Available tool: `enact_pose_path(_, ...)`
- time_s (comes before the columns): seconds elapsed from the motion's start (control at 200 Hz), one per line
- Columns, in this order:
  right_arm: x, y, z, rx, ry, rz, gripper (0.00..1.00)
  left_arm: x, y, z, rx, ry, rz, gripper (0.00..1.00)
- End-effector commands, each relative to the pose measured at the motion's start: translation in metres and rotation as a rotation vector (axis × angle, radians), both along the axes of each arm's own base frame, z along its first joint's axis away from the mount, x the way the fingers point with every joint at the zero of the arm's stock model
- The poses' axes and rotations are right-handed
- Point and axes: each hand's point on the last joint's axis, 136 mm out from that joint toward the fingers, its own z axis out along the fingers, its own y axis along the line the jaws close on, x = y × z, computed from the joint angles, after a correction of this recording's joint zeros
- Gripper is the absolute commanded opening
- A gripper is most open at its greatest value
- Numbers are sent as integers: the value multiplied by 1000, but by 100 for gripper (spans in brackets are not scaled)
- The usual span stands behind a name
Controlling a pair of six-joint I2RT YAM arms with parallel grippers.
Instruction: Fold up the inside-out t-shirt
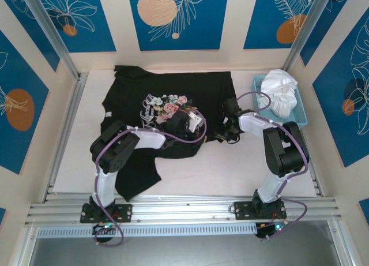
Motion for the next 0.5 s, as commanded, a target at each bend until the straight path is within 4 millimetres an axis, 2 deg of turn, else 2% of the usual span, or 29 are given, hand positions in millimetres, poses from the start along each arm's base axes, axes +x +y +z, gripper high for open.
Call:
enact_pose_path(0.0, 6, -8, 3, -49, -19, -14, 17, 3, -4, 0, -26, 12, -10, 0)
enact_pose_path(0.25, 1, -25, 19, -53, -52, -19, 0, 2, -2, -3, -21, 14, -7, 0)
enact_pose_path(0.495, -12, -35, 44, 31, -89, 17, 0, 3, -3, -3, -20, 14, -6, 0)
